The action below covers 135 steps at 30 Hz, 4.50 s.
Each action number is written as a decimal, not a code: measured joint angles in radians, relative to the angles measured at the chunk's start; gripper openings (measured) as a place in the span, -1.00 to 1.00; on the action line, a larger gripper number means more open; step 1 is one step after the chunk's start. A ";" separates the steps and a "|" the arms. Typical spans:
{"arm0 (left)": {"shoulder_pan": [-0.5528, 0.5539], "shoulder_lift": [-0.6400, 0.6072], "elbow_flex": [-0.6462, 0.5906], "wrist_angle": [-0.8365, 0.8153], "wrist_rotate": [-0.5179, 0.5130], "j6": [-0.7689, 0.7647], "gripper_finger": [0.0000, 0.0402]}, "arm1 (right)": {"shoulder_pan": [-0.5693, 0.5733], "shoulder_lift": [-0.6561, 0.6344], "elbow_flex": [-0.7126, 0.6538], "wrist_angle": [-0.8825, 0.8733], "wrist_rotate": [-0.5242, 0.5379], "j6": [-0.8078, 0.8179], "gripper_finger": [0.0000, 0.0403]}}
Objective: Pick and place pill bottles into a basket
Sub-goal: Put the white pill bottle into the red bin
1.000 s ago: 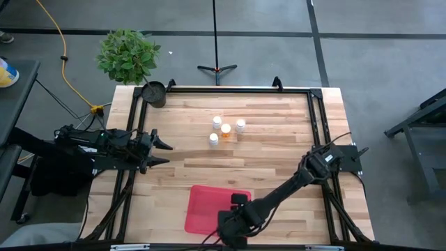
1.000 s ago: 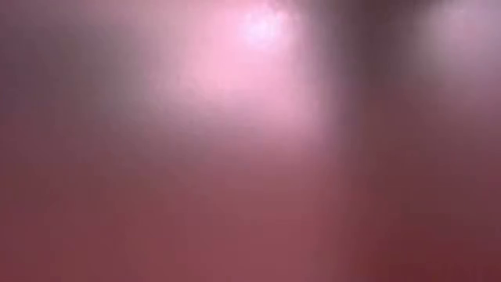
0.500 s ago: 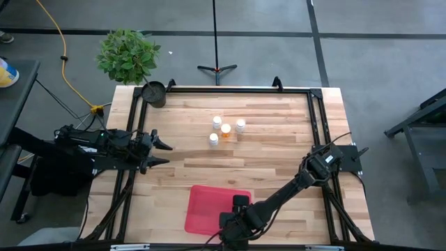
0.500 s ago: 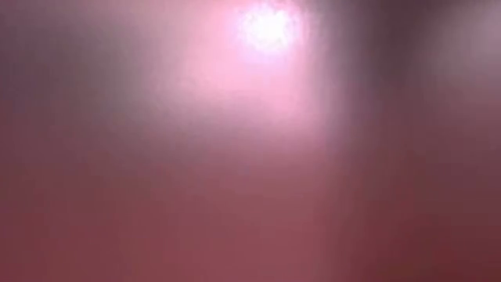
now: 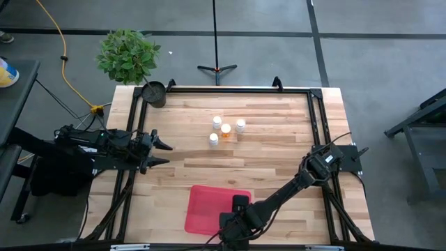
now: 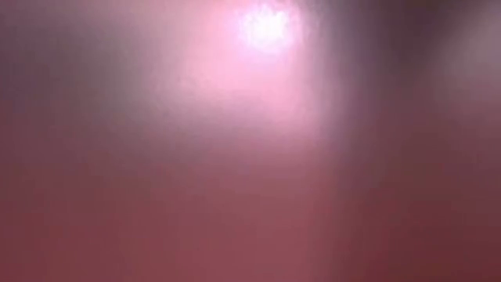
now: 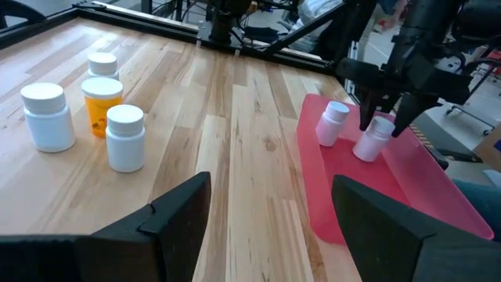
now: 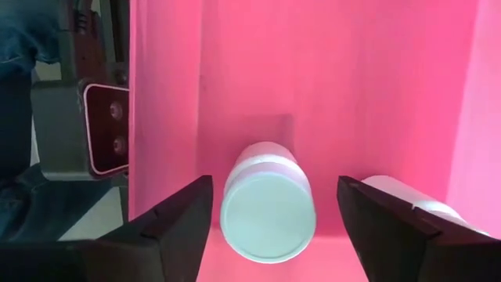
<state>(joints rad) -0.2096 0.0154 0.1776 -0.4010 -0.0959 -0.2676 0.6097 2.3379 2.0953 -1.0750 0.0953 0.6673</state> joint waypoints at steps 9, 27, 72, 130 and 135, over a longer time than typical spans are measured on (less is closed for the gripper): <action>0.000 0.000 0.000 0.000 0.000 0.000 0.49 | -0.029 0.000 0.000 -0.006 -0.023 -0.043 0.30; 0.000 0.000 0.000 -0.002 0.000 0.000 0.49 | -0.084 -0.020 0.253 -0.079 0.073 -0.300 0.34; 0.000 0.000 0.000 -0.036 0.003 0.009 0.49 | -0.828 -0.025 0.260 -0.492 -0.018 -0.698 0.76; 0.000 0.000 0.000 -0.035 -0.002 0.009 0.49 | -1.057 -0.028 -0.083 -0.273 -0.219 -0.753 0.73; 0.000 0.000 0.000 -0.035 -0.002 0.009 0.49 | -1.057 -0.028 -0.083 -0.274 -0.228 -0.754 0.58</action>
<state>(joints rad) -0.2096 0.0154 0.1772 -0.4362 -0.0976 -0.2590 -0.4469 2.3096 2.0125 -1.3488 -0.1328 -0.0868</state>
